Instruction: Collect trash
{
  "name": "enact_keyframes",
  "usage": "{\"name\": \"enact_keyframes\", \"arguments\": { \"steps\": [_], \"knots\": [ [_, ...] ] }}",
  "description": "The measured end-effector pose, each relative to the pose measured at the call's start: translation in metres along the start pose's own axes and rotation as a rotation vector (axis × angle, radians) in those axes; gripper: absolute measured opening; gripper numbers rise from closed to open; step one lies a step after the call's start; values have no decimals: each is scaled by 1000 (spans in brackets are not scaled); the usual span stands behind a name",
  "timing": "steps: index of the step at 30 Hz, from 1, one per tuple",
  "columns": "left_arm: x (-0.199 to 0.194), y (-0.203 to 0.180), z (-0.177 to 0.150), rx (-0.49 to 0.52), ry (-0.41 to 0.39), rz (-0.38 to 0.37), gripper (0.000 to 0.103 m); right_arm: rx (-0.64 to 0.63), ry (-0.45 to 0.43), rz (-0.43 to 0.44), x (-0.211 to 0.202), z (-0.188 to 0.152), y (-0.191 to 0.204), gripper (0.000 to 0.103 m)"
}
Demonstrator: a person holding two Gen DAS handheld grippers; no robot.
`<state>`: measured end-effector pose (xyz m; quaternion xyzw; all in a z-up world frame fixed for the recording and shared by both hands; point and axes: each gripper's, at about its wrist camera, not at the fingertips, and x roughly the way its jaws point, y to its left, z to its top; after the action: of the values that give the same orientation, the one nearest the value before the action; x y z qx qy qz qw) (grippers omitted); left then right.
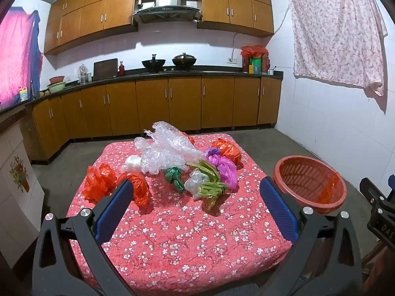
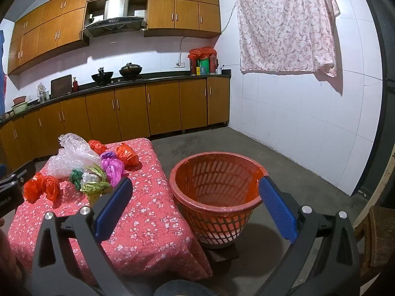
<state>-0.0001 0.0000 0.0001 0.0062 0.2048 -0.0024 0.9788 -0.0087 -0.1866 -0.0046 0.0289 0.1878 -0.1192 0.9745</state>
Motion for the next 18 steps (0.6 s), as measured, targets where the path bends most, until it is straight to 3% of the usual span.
{"name": "enact_keyframes", "arguments": {
  "steps": [18],
  "knots": [
    [0, 0, 0, 0, 1, 1, 101, 6, -1, 2, 0, 1, -2, 99]
  ]
}}
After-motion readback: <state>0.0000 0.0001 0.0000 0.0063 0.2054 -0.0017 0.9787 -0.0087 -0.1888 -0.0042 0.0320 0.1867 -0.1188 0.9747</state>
